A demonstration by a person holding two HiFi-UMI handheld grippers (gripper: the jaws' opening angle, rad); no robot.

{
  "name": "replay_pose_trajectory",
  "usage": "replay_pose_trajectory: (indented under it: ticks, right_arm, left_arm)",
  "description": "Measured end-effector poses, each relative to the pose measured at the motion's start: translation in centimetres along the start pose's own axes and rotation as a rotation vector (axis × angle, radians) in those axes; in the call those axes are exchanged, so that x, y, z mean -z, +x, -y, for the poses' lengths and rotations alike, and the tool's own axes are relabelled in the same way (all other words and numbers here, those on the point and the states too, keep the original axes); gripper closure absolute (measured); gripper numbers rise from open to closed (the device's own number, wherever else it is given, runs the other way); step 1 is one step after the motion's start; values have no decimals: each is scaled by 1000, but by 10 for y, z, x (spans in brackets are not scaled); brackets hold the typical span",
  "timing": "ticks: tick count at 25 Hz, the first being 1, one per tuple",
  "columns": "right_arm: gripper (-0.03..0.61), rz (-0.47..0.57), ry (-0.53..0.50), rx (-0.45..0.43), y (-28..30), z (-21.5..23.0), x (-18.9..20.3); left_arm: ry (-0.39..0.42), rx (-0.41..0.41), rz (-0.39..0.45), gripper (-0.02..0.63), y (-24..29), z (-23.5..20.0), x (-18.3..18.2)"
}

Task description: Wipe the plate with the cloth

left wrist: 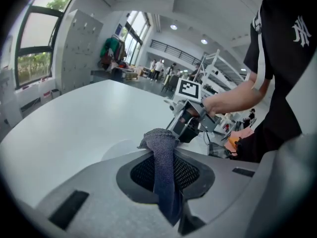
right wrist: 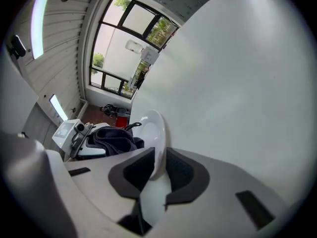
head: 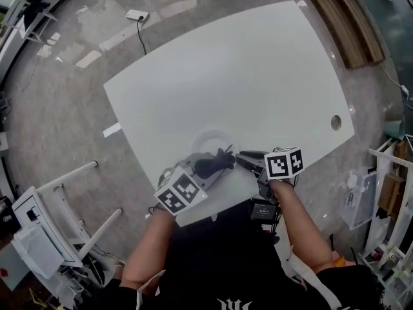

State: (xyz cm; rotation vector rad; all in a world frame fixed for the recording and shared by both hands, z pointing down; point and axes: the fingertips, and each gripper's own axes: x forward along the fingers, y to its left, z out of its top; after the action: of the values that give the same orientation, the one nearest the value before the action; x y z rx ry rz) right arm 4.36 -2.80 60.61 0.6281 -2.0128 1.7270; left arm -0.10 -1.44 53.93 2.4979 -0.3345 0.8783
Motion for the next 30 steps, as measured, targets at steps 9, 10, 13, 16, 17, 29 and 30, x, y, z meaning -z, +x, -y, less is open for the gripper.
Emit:
replay_pose_trajectory:
  ticks: [9, 10, 13, 16, 17, 29, 30]
  right_arm:
    - [552, 12, 30, 5, 5, -2, 3]
    - [552, 15, 32, 5, 5, -1, 3]
    - [555, 32, 38, 4, 4, 0, 2]
    - [557, 59, 43, 9, 2, 2, 3]
    - [558, 67, 51, 8, 2, 1, 2]
    - [560, 131, 84, 18, 1, 0, 1]
    - [560, 137, 87, 19, 1, 0, 1]
  left_arm:
    - [226, -116, -107, 563, 18, -2, 9]
    - [268, -140, -134, 563, 22, -5, 9]
    - [396, -201, -203, 563, 33, -15, 5]
    - [518, -265, -245, 563, 39, -27, 0]
    - [553, -282, -254, 563, 40, -32, -2]
    - [521, -424, -328, 563, -9, -86, 19]
    - [512, -429, -333, 563, -14, -85, 23]
